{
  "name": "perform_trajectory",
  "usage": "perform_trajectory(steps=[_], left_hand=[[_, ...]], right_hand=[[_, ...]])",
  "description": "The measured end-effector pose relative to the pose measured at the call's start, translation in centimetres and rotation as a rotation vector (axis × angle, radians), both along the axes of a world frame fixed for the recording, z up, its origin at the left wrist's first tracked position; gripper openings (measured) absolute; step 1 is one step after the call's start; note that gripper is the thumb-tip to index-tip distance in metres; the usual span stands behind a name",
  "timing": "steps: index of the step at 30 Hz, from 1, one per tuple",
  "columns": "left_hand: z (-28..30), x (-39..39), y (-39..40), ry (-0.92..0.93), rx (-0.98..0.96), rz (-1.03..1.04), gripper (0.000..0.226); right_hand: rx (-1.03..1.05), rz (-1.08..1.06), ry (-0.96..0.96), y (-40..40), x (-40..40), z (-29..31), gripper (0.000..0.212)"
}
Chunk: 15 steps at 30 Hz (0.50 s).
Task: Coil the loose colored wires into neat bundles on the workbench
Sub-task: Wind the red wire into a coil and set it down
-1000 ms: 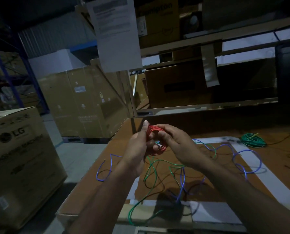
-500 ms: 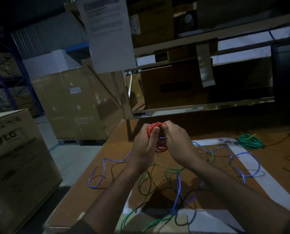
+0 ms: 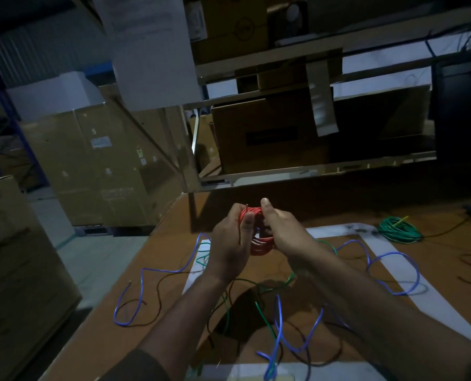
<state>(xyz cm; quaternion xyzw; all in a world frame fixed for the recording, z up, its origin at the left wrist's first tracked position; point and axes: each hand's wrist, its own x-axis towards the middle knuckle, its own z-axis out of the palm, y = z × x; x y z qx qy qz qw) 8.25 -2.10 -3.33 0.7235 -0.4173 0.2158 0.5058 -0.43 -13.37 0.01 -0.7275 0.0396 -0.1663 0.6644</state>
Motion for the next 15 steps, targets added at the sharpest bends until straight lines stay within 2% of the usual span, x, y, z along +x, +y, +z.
perform_trajectory(steps=[3, 6, 8, 11, 13, 15], left_hand=[[0.0, 0.4, -0.7, 0.038, -0.015, -0.017, 0.039], [0.4, 0.2, -1.1, 0.178, -0.037, -0.117, 0.029], [0.4, 0.1, -1.0, 0.234, -0.043, -0.153, 0.031], [-0.1, 0.1, -0.7, 0.295, -0.064, -0.185, 0.036], [-0.4, 0.1, -0.5, 0.304, -0.050, -0.189, 0.038], [-0.7, 0.1, -0.2, 0.266, -0.010, -0.190, 0.037]], right_hand=[[0.060, 0.059, 0.027, -1.1, 0.6, -0.3, 0.048], [-0.068, -0.018, -0.007, -1.4, 1.1, -0.9, 0.050], [-0.216, -0.117, -0.082, -1.6, 1.4, -1.8, 0.052], [-0.367, -0.181, -0.263, -2.0, 1.5, -2.8, 0.044], [-0.381, -0.181, -0.351, -2.1, 1.5, -2.9, 0.039], [-0.325, -0.159, -0.345, -2.1, 1.3, -2.7, 0.035]])
